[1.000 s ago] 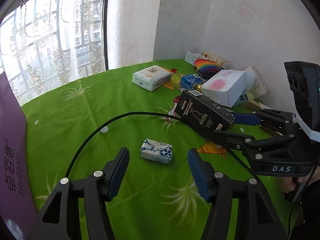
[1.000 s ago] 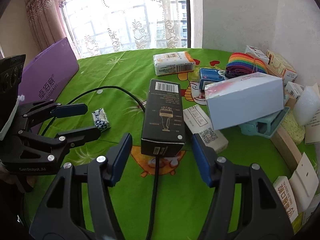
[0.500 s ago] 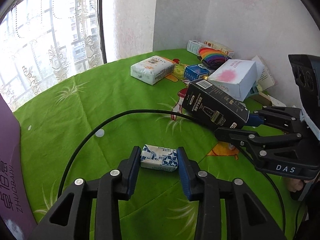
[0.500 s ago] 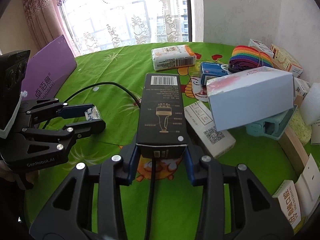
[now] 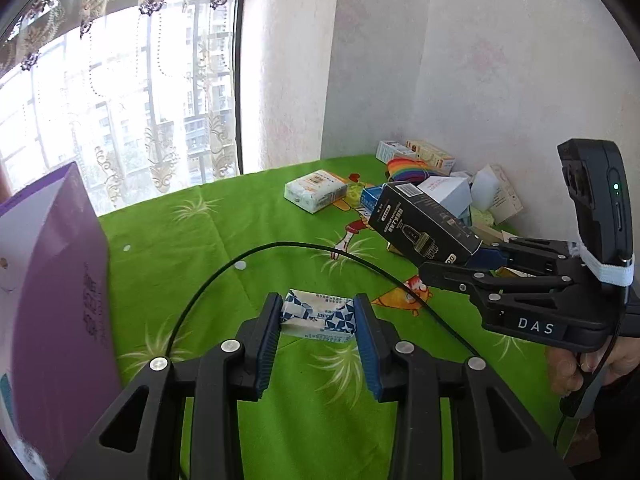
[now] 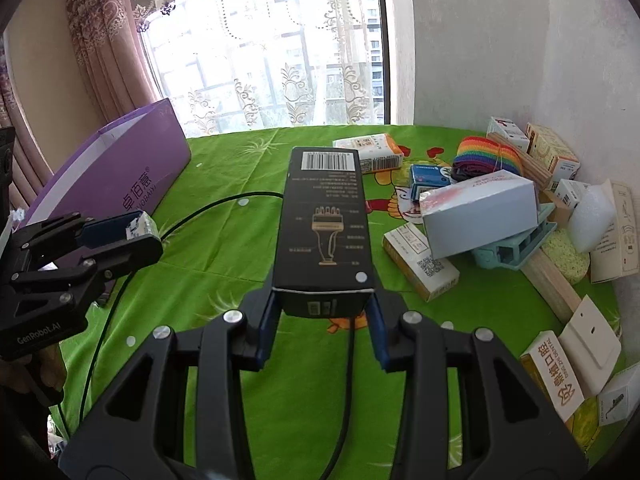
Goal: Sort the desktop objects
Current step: 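Drop the soap packet with the left tool while the right tool drops the black box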
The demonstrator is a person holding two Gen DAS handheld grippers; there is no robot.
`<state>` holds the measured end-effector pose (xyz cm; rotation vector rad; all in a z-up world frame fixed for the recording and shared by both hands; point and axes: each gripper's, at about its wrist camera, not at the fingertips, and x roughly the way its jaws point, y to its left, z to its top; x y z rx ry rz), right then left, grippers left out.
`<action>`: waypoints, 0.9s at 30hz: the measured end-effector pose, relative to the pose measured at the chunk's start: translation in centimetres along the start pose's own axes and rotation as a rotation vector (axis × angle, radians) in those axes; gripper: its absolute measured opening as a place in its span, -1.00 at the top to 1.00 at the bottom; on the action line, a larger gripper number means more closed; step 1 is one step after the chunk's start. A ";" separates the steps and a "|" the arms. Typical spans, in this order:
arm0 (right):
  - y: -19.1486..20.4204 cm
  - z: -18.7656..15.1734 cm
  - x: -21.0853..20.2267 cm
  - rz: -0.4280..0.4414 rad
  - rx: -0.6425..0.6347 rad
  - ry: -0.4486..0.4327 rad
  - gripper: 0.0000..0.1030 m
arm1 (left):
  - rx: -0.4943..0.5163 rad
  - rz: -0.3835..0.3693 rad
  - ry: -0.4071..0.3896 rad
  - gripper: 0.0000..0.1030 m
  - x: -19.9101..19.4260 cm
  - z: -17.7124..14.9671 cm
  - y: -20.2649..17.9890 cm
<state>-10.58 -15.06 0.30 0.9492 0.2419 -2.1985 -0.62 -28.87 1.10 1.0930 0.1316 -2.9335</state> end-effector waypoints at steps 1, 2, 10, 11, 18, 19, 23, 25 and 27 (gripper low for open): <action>0.5 0.2 -0.4 0.006 -0.008 -0.009 0.19 | -0.003 0.012 -0.017 0.29 -1.1 0.0 0.2; 1.0 0.3 -0.7 0.012 -0.017 -0.018 0.19 | -0.010 0.022 -0.032 0.29 -2.1 0.0 0.6; 7.7 1.8 -2.6 0.107 -0.129 -0.080 0.19 | -0.123 0.182 -0.159 0.29 -9.6 -0.5 5.5; 8.6 2.0 -2.8 0.121 -0.148 -0.087 0.19 | -0.139 0.210 -0.169 0.29 -10.4 -0.7 6.3; 14.9 3.2 -3.3 0.200 -0.275 -0.113 0.19 | -0.267 0.326 -0.217 0.29 -13.9 -2.1 11.0; 15.7 3.3 -3.4 0.210 -0.289 -0.115 0.19 | -0.279 0.339 -0.221 0.29 -14.4 -2.3 11.4; 18.8 3.6 -3.4 0.245 -0.354 -0.117 0.19 | -0.306 0.385 -0.239 0.29 -15.8 -3.0 12.7; 20.3 3.8 -3.4 0.260 -0.386 -0.121 0.19 | -0.323 0.405 -0.247 0.29 -16.5 -3.5 13.4; 21.7 4.0 -3.3 0.276 -0.414 -0.126 0.19 | -0.336 0.419 -0.252 0.29 -17.3 -3.9 14.4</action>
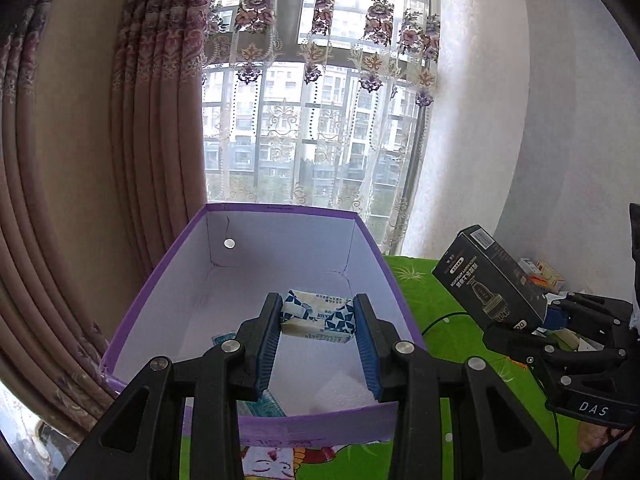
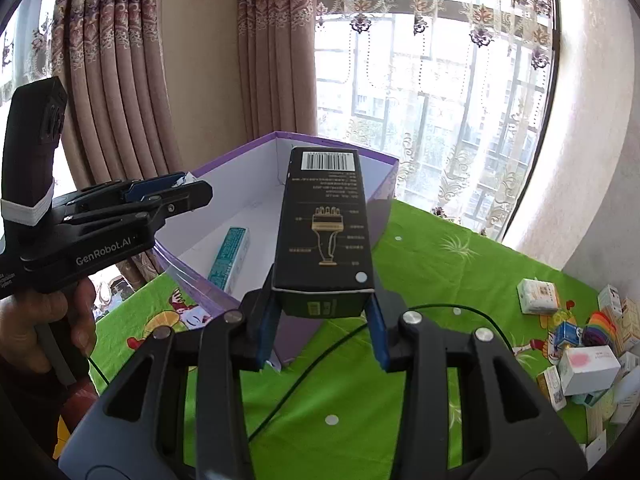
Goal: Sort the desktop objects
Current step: 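Drop the soap packet with the left tool while the right tool drops the black box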
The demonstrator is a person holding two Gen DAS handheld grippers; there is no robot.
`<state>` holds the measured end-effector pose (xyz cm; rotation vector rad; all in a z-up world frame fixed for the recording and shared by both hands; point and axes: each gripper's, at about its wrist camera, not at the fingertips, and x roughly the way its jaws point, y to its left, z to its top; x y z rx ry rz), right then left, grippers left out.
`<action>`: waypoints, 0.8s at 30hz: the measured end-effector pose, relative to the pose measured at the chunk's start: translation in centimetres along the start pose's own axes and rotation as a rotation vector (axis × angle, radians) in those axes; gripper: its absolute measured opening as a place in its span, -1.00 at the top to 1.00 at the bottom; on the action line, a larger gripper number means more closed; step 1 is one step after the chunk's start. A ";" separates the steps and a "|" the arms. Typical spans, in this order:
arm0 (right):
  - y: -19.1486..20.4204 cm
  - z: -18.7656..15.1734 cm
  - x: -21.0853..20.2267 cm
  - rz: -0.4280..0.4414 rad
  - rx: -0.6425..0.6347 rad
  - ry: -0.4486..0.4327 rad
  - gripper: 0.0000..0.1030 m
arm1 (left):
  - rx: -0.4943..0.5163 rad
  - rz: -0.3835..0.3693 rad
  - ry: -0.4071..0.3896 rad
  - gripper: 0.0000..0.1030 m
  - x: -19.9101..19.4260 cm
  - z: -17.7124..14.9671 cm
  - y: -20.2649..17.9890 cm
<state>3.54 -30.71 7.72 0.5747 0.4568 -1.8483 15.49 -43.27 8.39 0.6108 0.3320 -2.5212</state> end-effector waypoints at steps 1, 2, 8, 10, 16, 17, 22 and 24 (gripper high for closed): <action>0.5 0.3 0.3 0.009 -0.012 -0.001 0.19 | -0.008 0.007 -0.001 0.29 -0.1 0.0 0.5; 1.0 0.6 0.7 0.017 -0.021 0.001 0.19 | -0.017 0.014 -0.002 0.29 -0.1 0.0 0.9; 2.9 1.6 2.4 0.047 -0.071 0.017 0.19 | -0.051 0.035 -0.019 0.29 -1.2 -0.3 2.6; 3.1 1.5 2.9 0.049 -0.079 0.026 0.19 | -0.057 0.042 -0.021 0.29 -1.3 -0.5 3.1; 3.0 1.1 4.2 0.093 -0.077 0.047 0.17 | -0.091 0.067 0.011 0.25 0.0 -0.5 4.0; 3.0 1.0 4.1 0.097 -0.081 0.042 0.17 | -0.096 0.067 0.011 0.22 0.1 -0.4 4.0; 2.1 0.4 3.8 0.092 -0.059 0.033 -0.31 | -0.086 0.061 0.016 0.09 0.1 -0.4 3.5; 1.5 0.3 3.7 0.087 -0.035 0.025 -0.32 | -0.088 0.060 0.007 -0.02 0.0 -0.4 3.3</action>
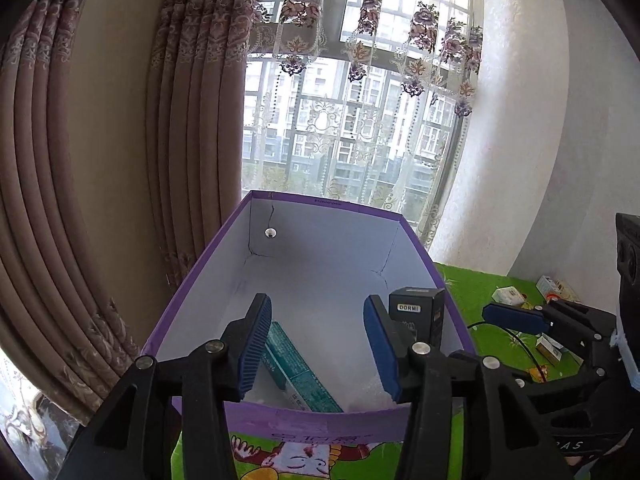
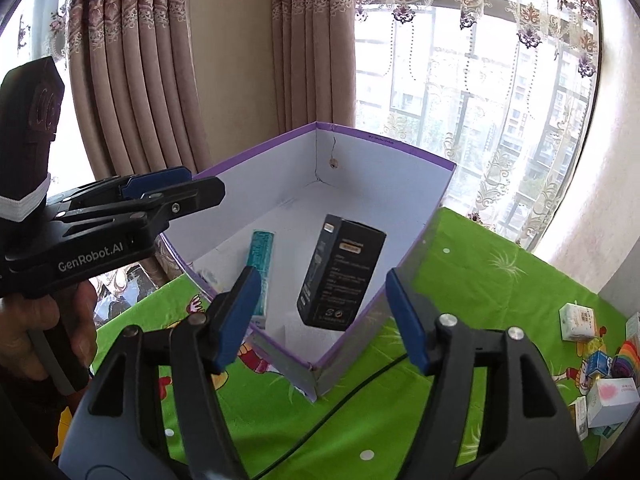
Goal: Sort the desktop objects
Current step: 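Drop the soap packet with the left tool while the right tool drops the black box, then grasp the light blue box with the left tool while the right tool grasps the bird-print box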
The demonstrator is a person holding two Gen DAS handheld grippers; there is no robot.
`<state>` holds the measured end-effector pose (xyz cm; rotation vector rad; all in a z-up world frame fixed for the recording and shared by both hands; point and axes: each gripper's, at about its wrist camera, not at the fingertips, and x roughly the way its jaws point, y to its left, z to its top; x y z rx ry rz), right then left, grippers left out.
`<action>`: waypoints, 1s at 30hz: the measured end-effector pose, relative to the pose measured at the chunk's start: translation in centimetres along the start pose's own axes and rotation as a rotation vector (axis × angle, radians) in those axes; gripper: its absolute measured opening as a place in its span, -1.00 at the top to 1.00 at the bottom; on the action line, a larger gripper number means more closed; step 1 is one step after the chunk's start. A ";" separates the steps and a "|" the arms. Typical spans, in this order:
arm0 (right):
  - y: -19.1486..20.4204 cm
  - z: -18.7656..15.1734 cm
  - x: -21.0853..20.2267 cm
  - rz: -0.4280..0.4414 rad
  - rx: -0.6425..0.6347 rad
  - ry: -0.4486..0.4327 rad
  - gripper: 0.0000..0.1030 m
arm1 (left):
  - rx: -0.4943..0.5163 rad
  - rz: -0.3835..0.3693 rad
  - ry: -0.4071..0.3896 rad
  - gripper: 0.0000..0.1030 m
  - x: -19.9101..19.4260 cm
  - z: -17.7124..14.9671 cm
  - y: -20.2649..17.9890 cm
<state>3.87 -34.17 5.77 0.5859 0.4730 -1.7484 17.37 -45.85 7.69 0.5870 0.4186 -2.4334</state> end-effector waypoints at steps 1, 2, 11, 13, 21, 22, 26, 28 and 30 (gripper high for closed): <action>-0.2 -0.1 -0.3 -0.008 0.018 -0.009 -0.32 | 0.003 -0.004 -0.002 -0.03 -0.1 0.0 -0.2; -0.7 -0.2 -0.6 -0.016 0.038 -0.019 -0.32 | 0.007 -0.008 -0.004 -0.03 -0.2 -0.1 -0.4; -3.8 -2.7 -4.3 -0.118 0.143 -0.068 -0.32 | 0.047 -0.078 -0.043 -0.12 -0.7 -0.1 -3.0; -4.6 -3.5 -5.3 -0.148 0.165 -0.075 -0.32 | 0.063 -0.095 -0.050 -0.15 -0.8 -0.1 -3.9; -8.5 -7.2 -8.2 -0.233 0.278 -0.067 -0.32 | 0.117 -0.151 -0.039 -0.16 -0.2 -0.2 -7.2; -8.9 -7.6 -8.7 -0.248 0.288 -0.064 -0.32 | 0.121 -0.156 -0.037 -0.16 -0.1 -0.2 -7.6; -11.0 -9.7 -10.7 -0.307 0.352 -0.063 -0.32 | 0.137 -0.174 -0.030 -0.19 0.2 -0.1 -9.1; -11.9 -10.8 -11.8 -0.354 0.382 -0.064 -0.32 | 0.148 -0.185 -0.031 -0.25 0.2 -0.2 -9.8; -12.9 -12.0 -13.0 -0.397 0.415 -0.061 -0.36 | 0.158 -0.198 -0.034 -0.33 0.2 -0.2 -10.7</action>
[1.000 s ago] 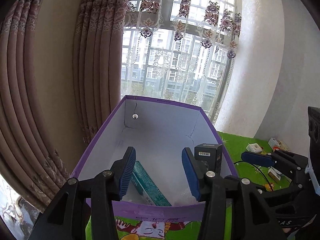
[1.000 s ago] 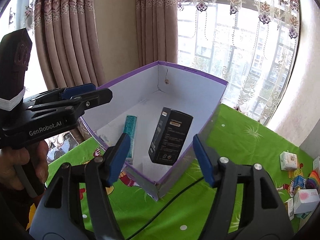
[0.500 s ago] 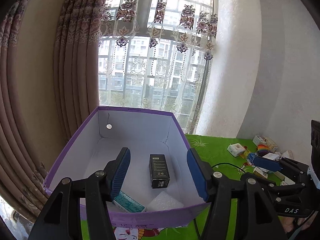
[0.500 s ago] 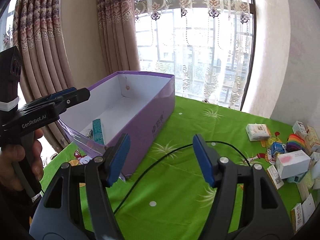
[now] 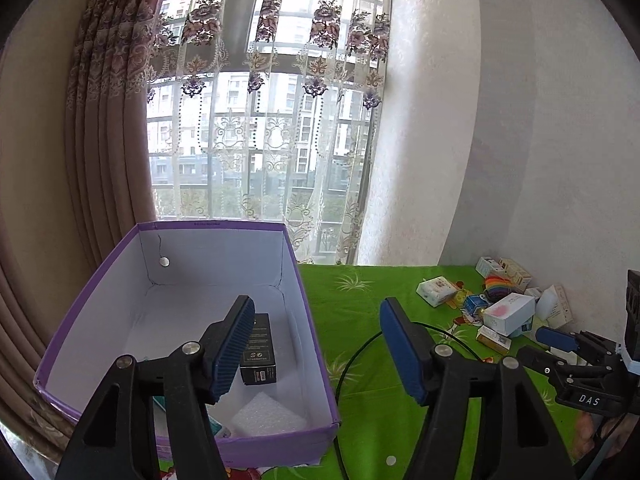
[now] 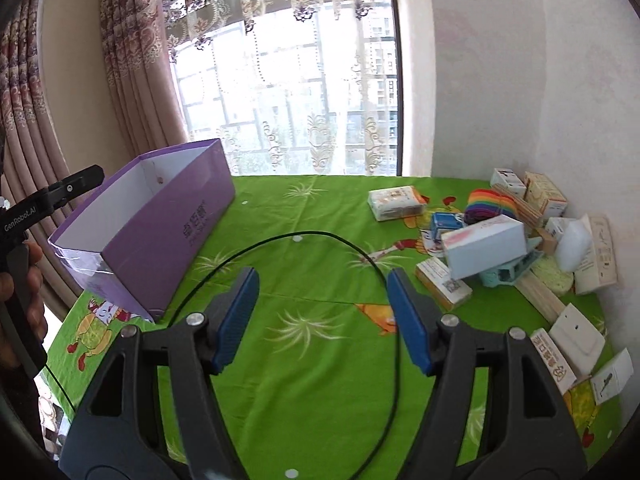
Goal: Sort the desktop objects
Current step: 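Grasp the light blue box with the left tool while the right tool grasps the bird-print box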
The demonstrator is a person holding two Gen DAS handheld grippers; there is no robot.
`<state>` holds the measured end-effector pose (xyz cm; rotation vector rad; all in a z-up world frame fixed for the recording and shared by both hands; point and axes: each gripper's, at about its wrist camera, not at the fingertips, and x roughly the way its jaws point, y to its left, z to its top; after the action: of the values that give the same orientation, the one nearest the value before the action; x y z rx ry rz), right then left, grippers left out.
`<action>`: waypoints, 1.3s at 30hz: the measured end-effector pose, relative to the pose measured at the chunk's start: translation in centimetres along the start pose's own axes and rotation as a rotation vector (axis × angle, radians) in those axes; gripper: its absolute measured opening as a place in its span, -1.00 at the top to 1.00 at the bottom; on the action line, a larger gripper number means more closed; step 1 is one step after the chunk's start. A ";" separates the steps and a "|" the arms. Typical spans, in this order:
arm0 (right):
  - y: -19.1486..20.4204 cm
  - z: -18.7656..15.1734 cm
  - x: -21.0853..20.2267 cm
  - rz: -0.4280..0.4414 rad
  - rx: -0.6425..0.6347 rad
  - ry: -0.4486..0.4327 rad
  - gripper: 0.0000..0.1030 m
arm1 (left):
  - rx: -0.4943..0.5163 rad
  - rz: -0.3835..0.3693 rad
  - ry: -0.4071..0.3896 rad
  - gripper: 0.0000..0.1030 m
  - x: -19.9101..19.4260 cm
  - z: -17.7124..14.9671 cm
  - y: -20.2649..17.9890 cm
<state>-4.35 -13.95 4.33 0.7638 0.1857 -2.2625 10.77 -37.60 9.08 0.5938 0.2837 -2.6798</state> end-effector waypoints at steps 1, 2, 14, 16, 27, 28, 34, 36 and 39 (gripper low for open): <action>-1.0 -0.3 -0.4 -0.024 0.020 0.000 -0.37 | 0.006 -0.005 -0.002 -0.37 0.1 0.0 -0.5; -2.1 -0.8 -0.8 -0.052 0.042 0.000 -0.38 | 0.012 -0.010 -0.003 -0.40 0.2 0.1 -1.0; -14.0 -8.3 -6.7 -0.493 0.416 0.005 -0.43 | 0.111 -0.197 0.046 -0.55 3.6 -0.5 -9.3; -15.5 -9.3 -7.1 -0.548 0.484 0.013 -0.43 | 0.144 -0.228 0.065 -0.55 4.8 -1.1 -11.3; -20.5 -11.8 -6.1 -0.652 0.730 0.038 -0.43 | 0.561 -0.243 0.102 -0.55 9.8 -6.9 -24.4; -20.8 -11.8 -5.9 -0.656 0.741 0.044 -0.43 | 0.590 -0.237 0.103 -0.55 10.3 -7.3 -25.2; -22.0 -11.7 -5.6 -0.677 0.775 0.037 -0.43 | 0.728 -0.213 0.089 -0.55 12.9 -8.8 -29.0; -22.3 -11.5 -5.5 -0.688 0.790 0.032 -0.43 | 0.768 -0.210 0.085 -0.55 13.7 -9.1 -30.2; -22.7 -11.2 -5.2 -0.691 0.801 0.037 -0.43 | 0.807 -0.209 0.084 -0.55 14.9 -9.3 -31.9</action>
<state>-11.72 9.48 -3.82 1.2917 -0.5648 -3.0078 -11.27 -10.93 -2.20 0.9365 -0.7978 -2.9128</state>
